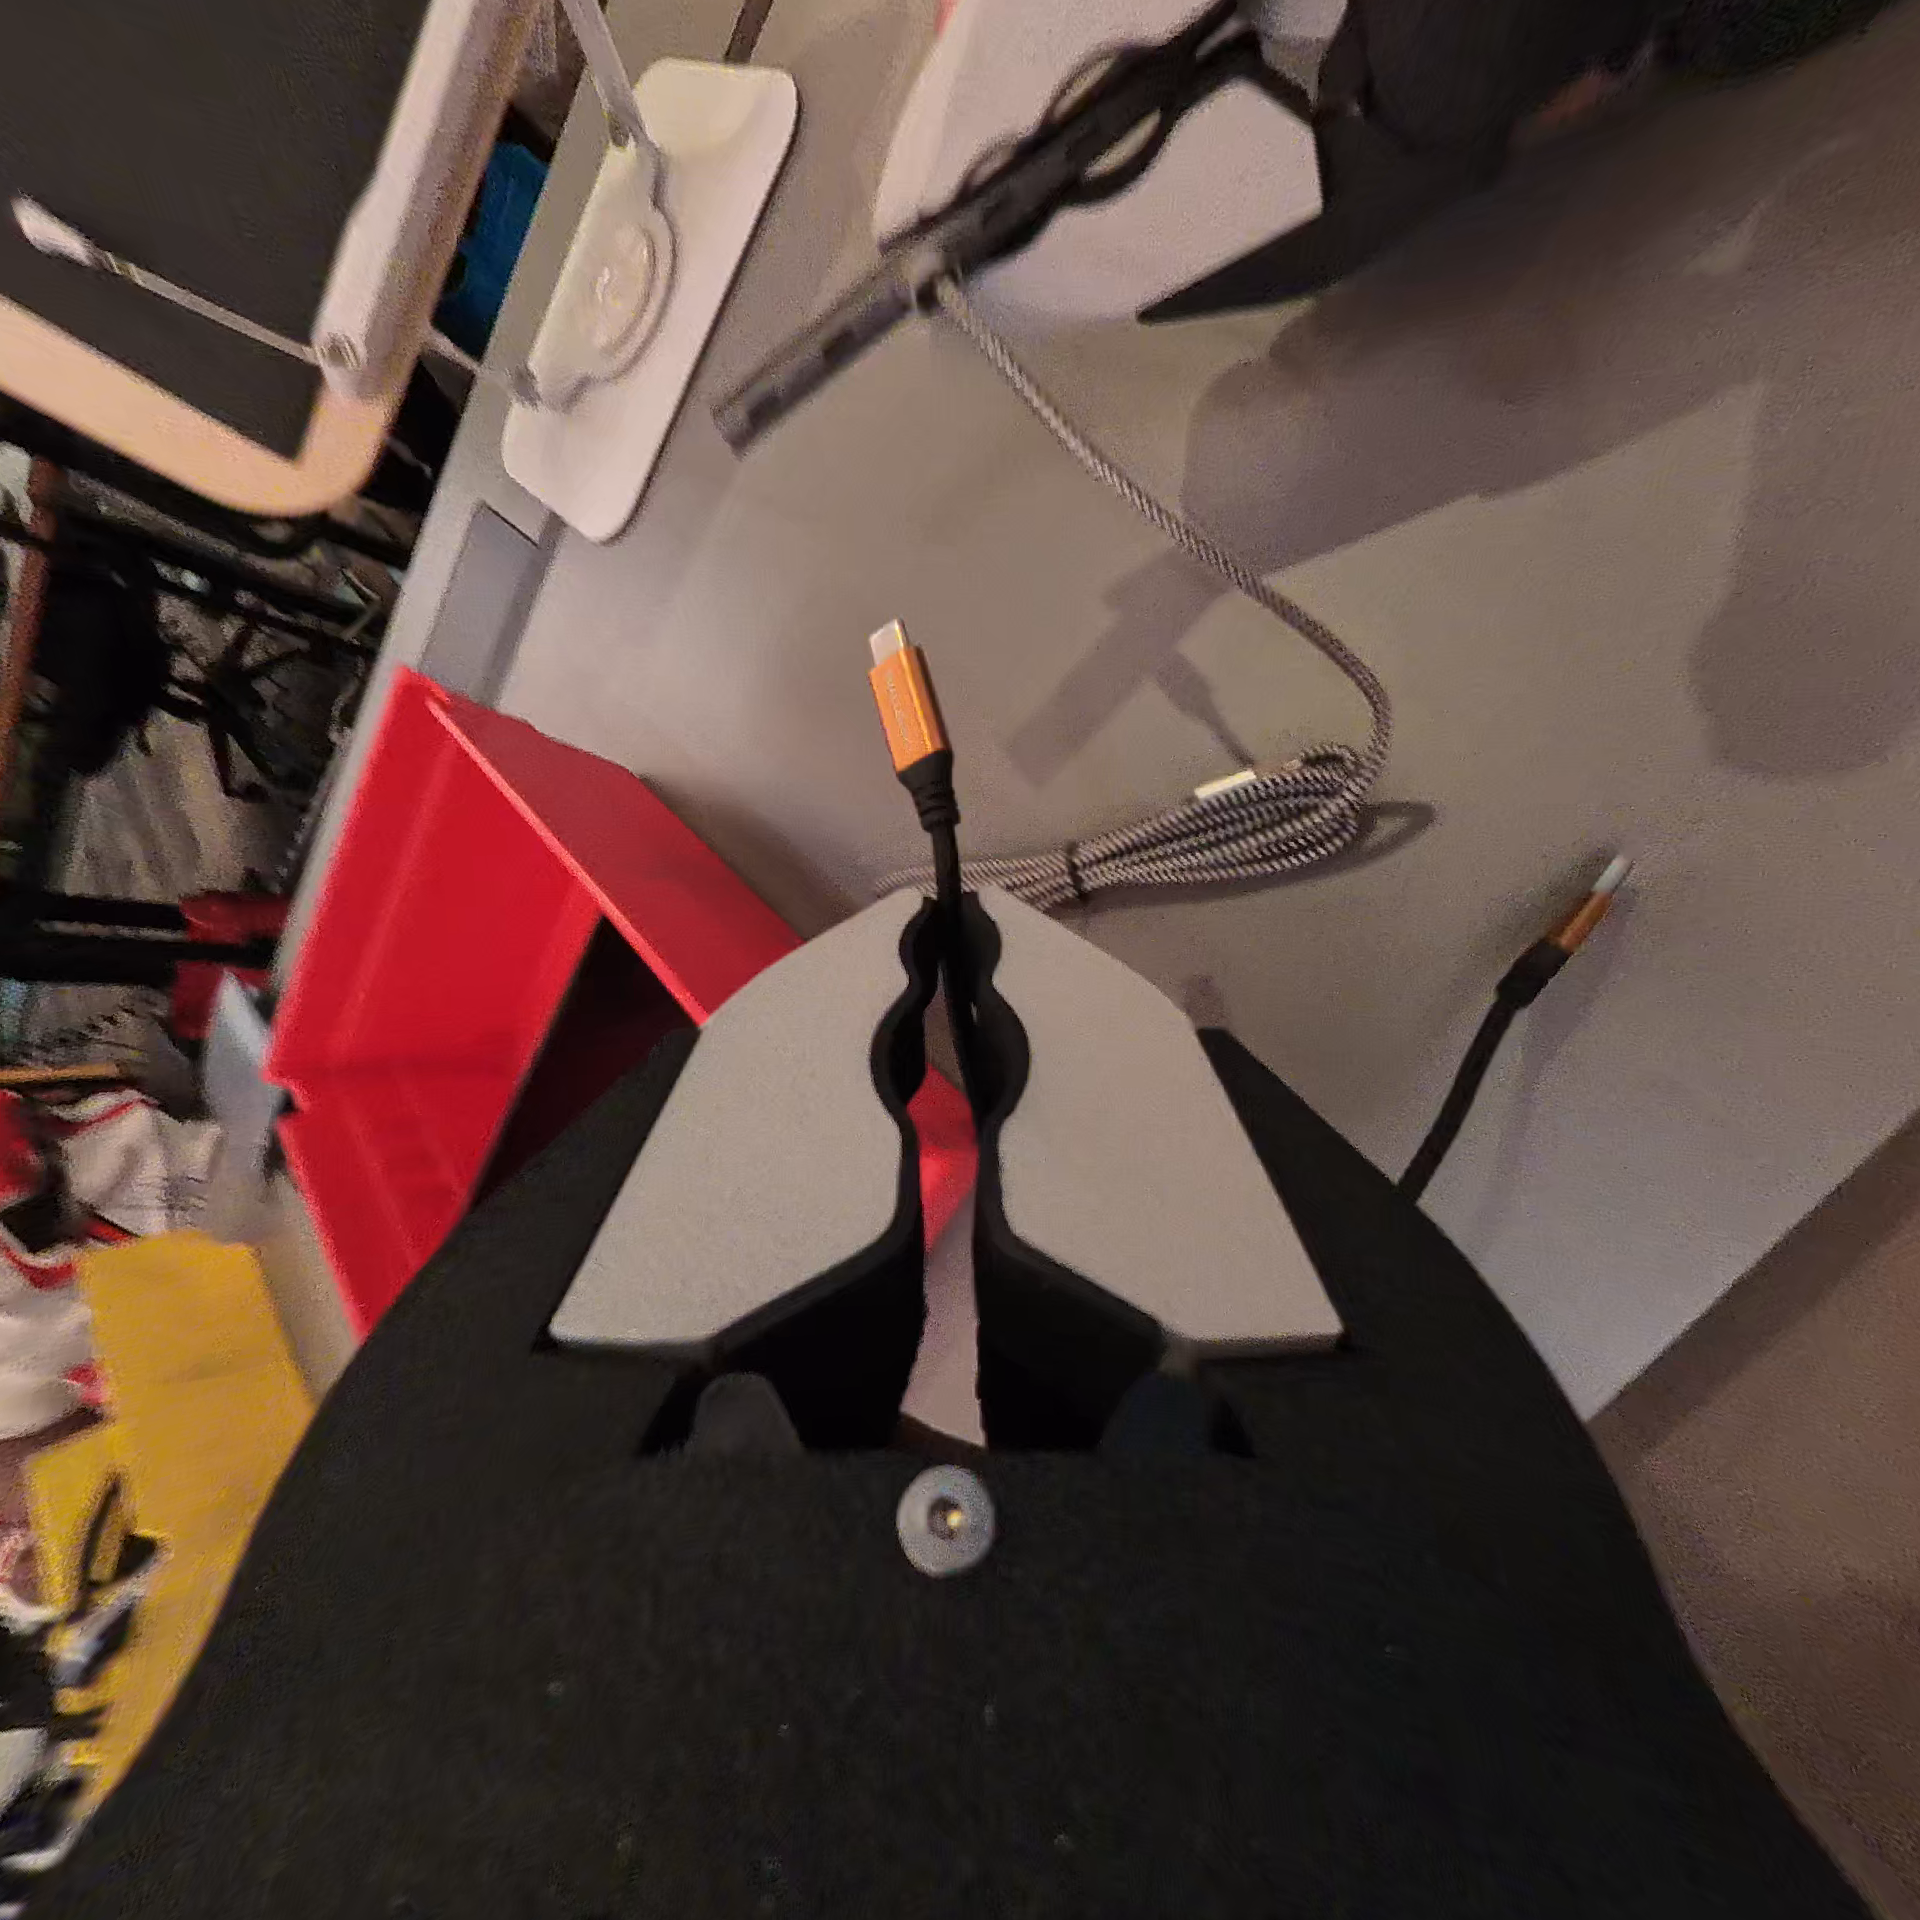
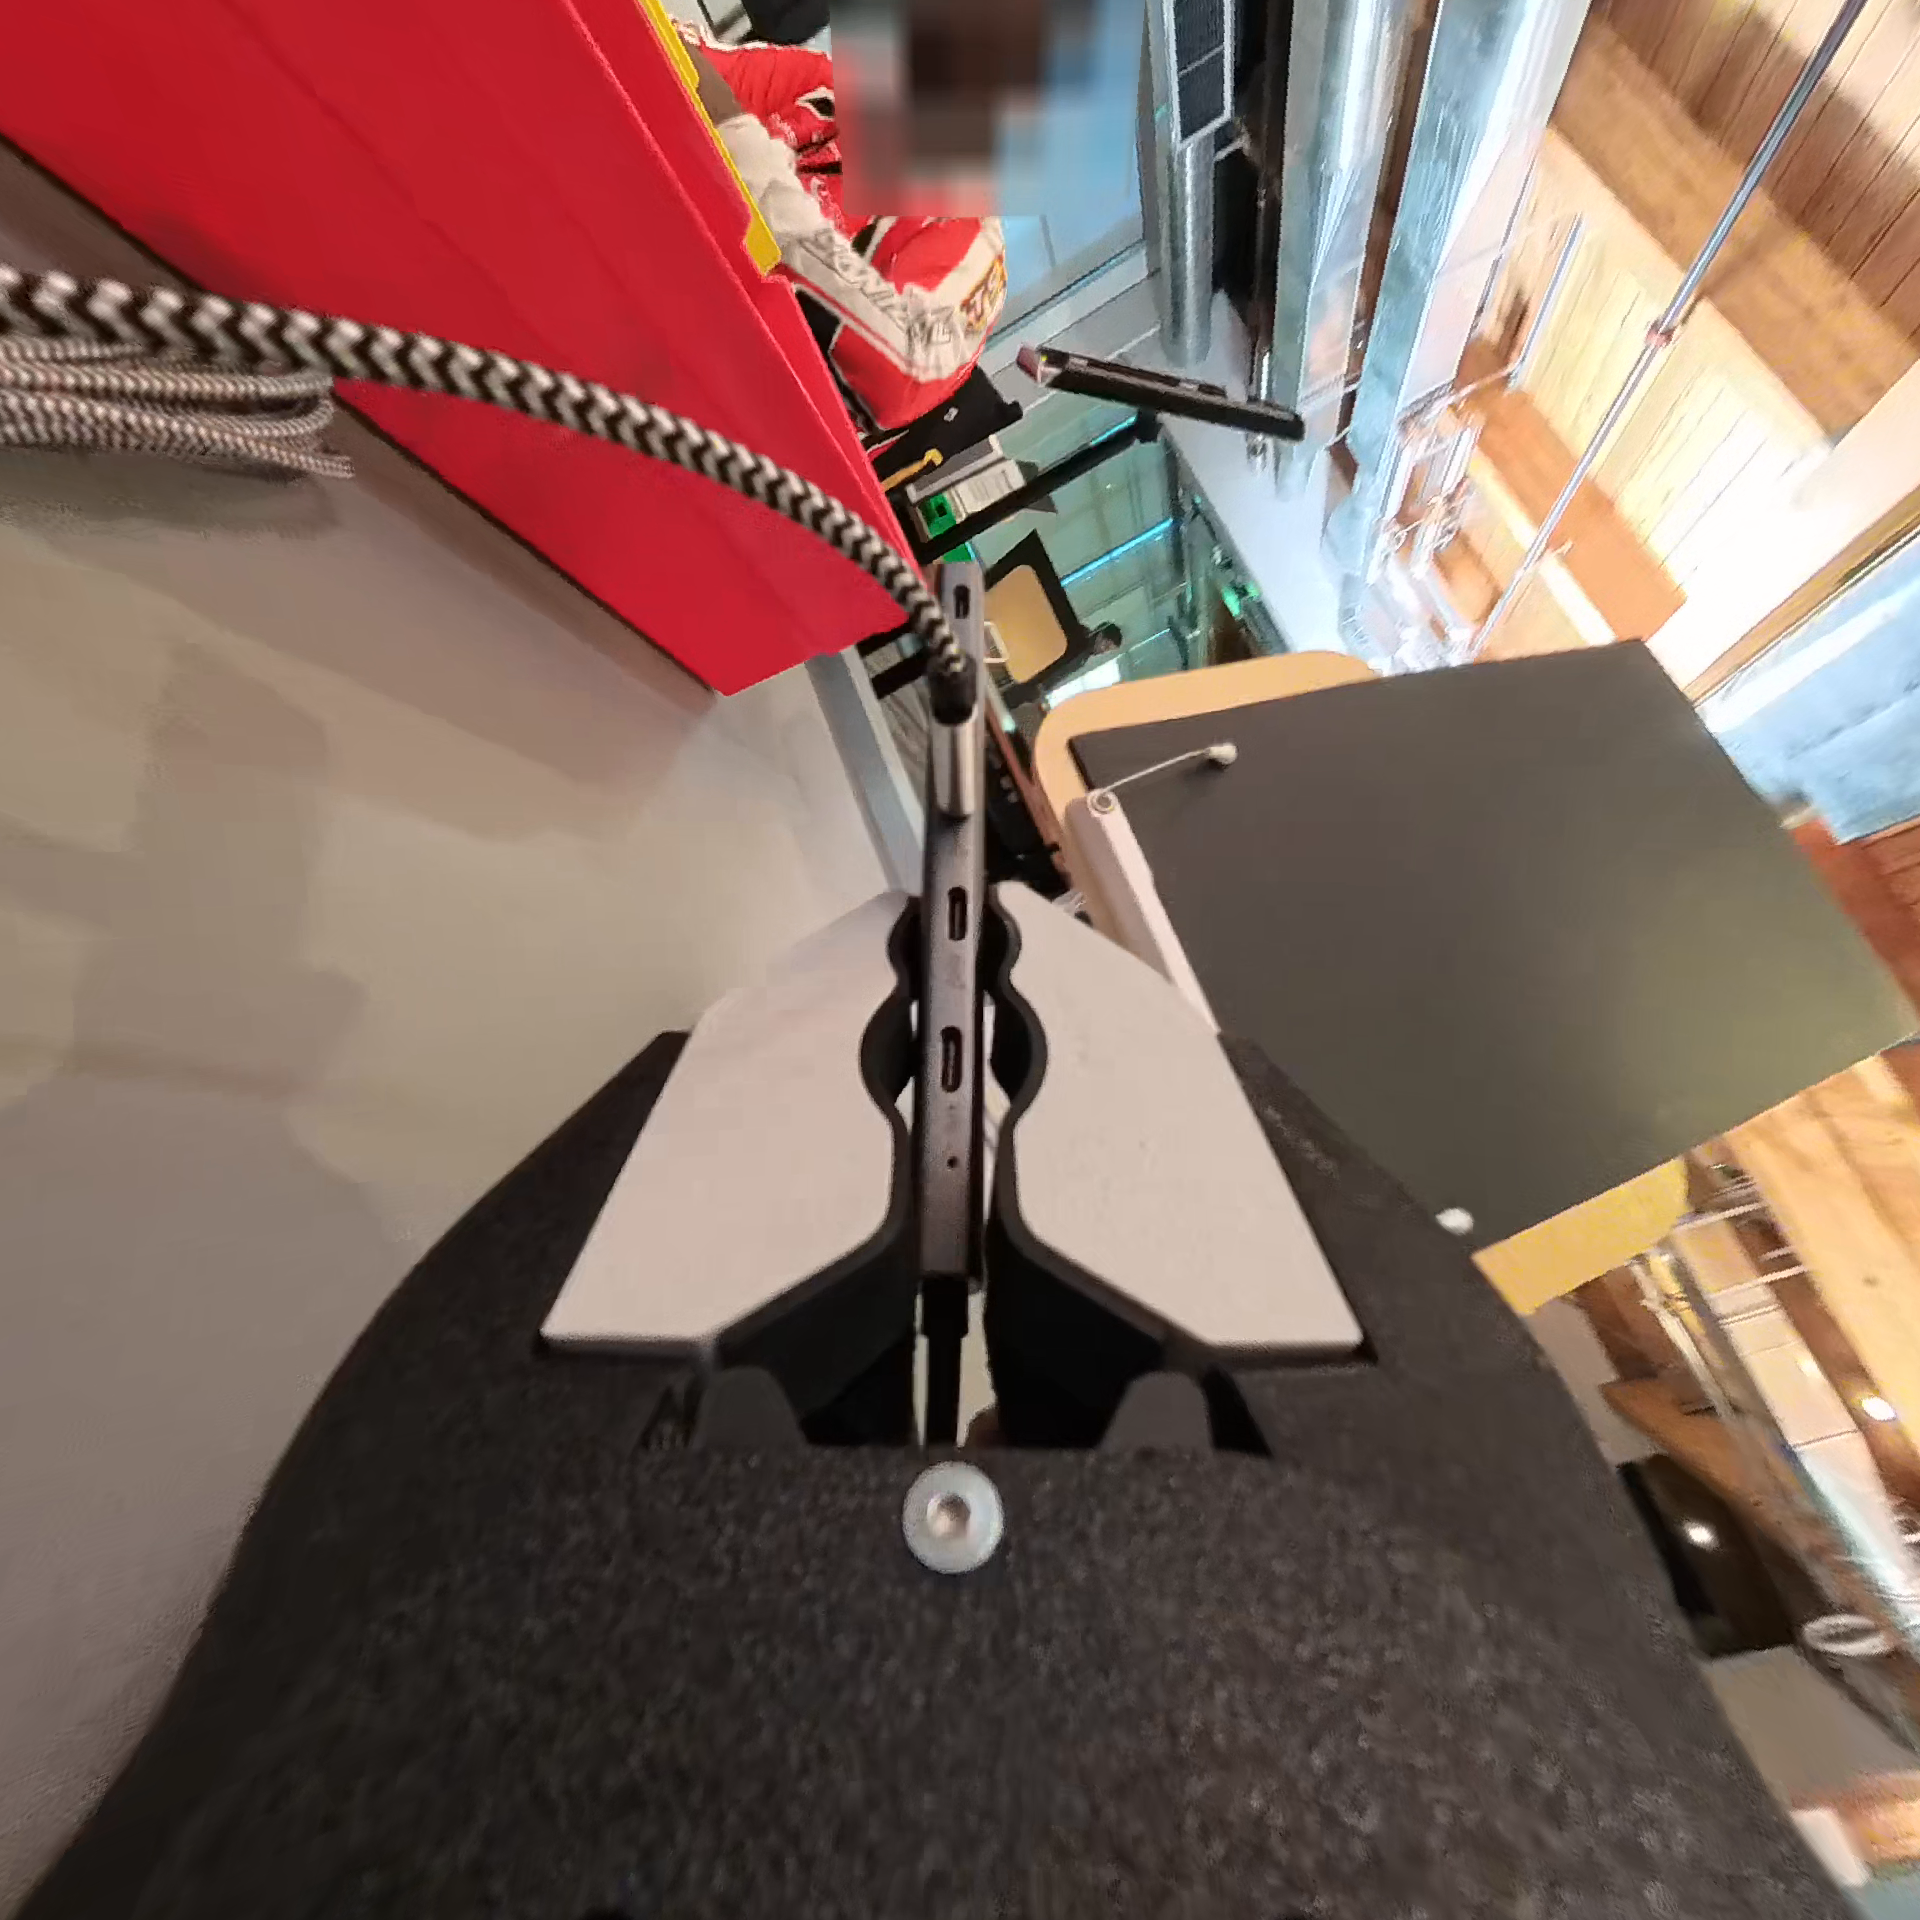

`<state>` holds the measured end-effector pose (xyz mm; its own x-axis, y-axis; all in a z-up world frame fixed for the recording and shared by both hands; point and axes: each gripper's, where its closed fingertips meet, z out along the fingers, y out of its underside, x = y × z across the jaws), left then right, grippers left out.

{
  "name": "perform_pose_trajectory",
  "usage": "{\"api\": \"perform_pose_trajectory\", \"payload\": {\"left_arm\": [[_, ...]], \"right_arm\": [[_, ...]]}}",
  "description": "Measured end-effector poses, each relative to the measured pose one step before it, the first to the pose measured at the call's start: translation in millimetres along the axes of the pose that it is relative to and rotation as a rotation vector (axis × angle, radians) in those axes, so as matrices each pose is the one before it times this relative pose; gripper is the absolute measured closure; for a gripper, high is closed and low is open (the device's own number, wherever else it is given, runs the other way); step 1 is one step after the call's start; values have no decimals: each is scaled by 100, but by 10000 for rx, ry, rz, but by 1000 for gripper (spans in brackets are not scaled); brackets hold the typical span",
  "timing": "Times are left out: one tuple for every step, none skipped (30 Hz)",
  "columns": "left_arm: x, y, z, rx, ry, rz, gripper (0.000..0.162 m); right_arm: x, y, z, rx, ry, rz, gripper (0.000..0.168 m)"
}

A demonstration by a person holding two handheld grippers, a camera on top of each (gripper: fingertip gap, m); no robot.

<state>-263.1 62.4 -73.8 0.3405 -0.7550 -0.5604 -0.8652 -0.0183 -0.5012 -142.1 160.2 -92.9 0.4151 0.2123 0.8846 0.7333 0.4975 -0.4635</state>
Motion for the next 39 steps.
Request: {"api": "perform_pose_trajectory", "payload": {"left_arm": [[-249,-735,316,-142,133,347,159],[-271,-638,554,-126,11,280,158],[-280,-501,698,-141,-86,140,158],[-35,-364,769,-175,25,30,158],[-15,-407,699,-82,-11,-92,158],[87,-381,578,-46,24,-223,159],[327,-382,406,26,119,-202,159],[337,-432,175,129,46,-125,159],[258,-326,-34,106,-64,-44,159],[117,-224,-214,64,-180,-54,159],[254,-227,-318,69,-78,-118,159],[753,-337,-309,133,243,-156,159],[1109,-361,-205,131,437,-122,159],[786,-231,9,58,233,-38,159],[220,-28,232,-36,-54,21,159],[-58,141,438,-101,-89,-5,159],[17,175,509,-92,69,-103,159],[-15,86,440,-44,106,-222,159],[-115,-5,324,-9,52,-222,159],[-111,-36,243,-20,20,-126,159],[-88,-16,192,-65,-19,-32,159],[-140,-46,136,-41,-83,-9,159],[-74,-92,83,-10,-60,24,159],[14,-15,89,-44,-20,69,159],[-77,12,69,-43,-74,35,159],[-147,22,55,-30,-122,51,159],[-129,82,68,-61,-136,128,159],[-117,95,76,-81,-148,140,159],[-92,15,68,-31,-125,84,159],[-4,5,57,-39,-64,54,159],[22,33,73,-67,-55,79,159],[17,53,65,-82,-62,115,159],[88,78,75,-100,-19,121,159],[134,117,68,-122,36,73,159],[71,68,30,-81,30,12,159],[25,1,27,-15,27,-11,159],[-10,36,23,-27,26,-18,159],[-41,93,33,-53,12,-26,159],[-21,66,3,-29,23,-53,159]], "right_arm": [[21,-219,-60,-24,91,-277,159],[-29,-215,-59,-22,57,-252,159],[-1,-230,-62,0,80,-300,159],[37,-149,-47,-37,111,-282,159],[1,-13,0,-140,54,-215,159],[-51,-14,37,-127,16,-168,159],[-27,-30,3,-85,40,-128,159],[-110,-31,11,-57,-20,-100,159],[-179,65,46,-99,-70,-66,159],[-196,79,61,-76,-74,-42,159],[-195,92,61,-65,-94,-20,159],[-119,32,58,-22,-55,-25,159],[-16,21,58,-25,-16,-30,159],[-22,-22,53,-17,-36,2,159],[-11,-109,20,45,-17,22,159],[-17,-75,-1,3,-2,-40,160],[-51,-110,-12,19,-17,-69,159],[-71,-144,-39,37,-24,-54,160],[-31,-89,-23,-4,4,-60,159],[-40,-107,-36,9,-7,-66,159],[-53,-79,-19,2,-19,-49,159],[-56,-31,13,-22,-11,-38,159],[-101,-14,37,-24,-43,-28,159],[-77,67,49,-49,-28,-17,159],[-73,59,41,-22,-27,5,160],[-100,83,60,-33,-51,17,159],[-83,41,38,-1,-40,14,159],[-22,28,24,-16,-1,-28,159],[-32,12,22,-27,-14,-48,159],[-54,-16,13,-2,-28,-26,159],[-46,19,8,-21,-13,-34,159],[-54,12,11,-16,-19,-34,159],[-41,-2,17,-2,-18,-20,159],[-40,-1,17,-2,-6,-13,159],[-51,-27,19,6,-16,-8,159],[-42,-12,22,5,-13,-10,159],[-24,1,13,0,-8,-9,159],[-3,-16,10,7,0,-12,159],[-32,-13,13,-2,-7,-31,159]]}}
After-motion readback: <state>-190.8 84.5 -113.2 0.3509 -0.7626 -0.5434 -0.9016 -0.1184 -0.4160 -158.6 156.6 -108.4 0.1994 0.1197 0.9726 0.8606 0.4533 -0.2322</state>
